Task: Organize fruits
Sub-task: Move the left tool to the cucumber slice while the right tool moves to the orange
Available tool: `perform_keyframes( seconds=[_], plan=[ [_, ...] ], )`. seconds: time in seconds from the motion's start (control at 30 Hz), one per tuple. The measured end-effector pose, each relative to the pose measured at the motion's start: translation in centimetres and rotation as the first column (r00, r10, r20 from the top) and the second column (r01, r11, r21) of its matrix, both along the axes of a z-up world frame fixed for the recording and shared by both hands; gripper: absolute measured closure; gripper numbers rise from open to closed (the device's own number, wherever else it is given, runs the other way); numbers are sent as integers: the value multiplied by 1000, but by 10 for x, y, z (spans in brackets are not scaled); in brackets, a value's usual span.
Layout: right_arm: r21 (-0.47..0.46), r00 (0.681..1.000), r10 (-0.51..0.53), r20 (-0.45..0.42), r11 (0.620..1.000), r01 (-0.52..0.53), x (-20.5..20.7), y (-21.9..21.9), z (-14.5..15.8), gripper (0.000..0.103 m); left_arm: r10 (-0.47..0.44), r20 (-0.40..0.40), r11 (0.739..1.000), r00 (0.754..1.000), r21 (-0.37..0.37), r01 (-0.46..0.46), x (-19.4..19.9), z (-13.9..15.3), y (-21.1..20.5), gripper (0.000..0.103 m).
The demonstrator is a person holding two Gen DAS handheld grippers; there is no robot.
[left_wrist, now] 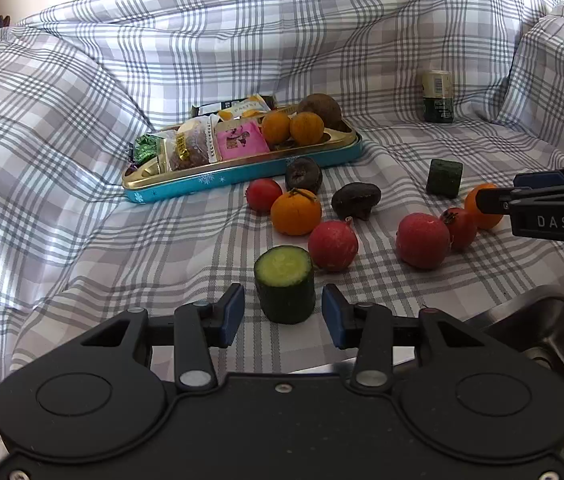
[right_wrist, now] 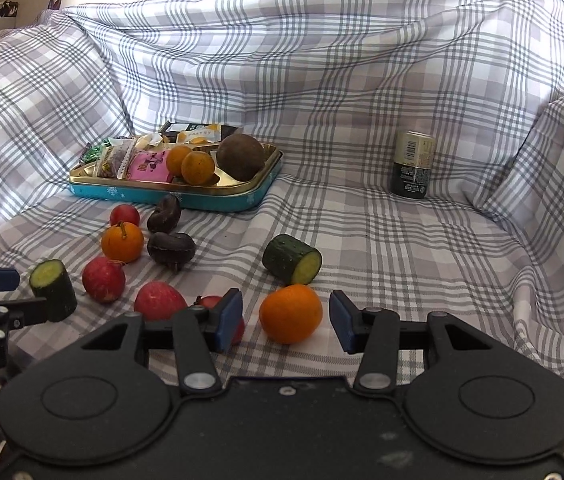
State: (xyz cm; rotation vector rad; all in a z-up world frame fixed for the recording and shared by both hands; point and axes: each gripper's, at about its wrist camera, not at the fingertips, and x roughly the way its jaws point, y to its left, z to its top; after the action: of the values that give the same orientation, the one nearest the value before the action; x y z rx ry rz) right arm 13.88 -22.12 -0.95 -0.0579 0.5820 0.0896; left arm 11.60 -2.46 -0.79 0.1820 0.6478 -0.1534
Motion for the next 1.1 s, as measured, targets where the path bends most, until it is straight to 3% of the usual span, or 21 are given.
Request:
perform_keyframes(
  seconds=[0.27, 0.37, 0.5, 0.73, 0.93, 1.0, 1.1],
  plan=[
    [17, 1000, -17, -13, 1000, 17, 4, -2, -4, 54, 27, 9, 999, 1000, -29, -27, 6, -2, 1, 52],
    [23, 999, -25, -25, 999, 25, 7, -2, -6, 54, 73, -1, 995, 997, -67, -73, 13, -1, 8, 46],
    [38, 999, -32, -42, 999, 33, 10, -4, -8, 54, 117, -8, 982, 993, -147, -116, 18, 2, 20, 46],
    [59, 996, -44, -80, 997, 49, 17, -5, -13, 53, 216, 35, 964, 976, -165, -207, 19, 4, 30, 46],
    [76, 992, -51, -118, 995, 60, 24, -7, -18, 53, 219, 61, 963, 974, -177, -205, 17, 5, 34, 47],
    [74, 993, -36, -115, 996, 45, 24, -5, -19, 62, 205, 77, 964, 976, -190, -187, 14, 6, 34, 47],
    [71, 993, -38, -109, 996, 46, 23, -5, -19, 63, 176, 89, 974, 980, -162, -160, 13, 5, 27, 47]
  ],
)
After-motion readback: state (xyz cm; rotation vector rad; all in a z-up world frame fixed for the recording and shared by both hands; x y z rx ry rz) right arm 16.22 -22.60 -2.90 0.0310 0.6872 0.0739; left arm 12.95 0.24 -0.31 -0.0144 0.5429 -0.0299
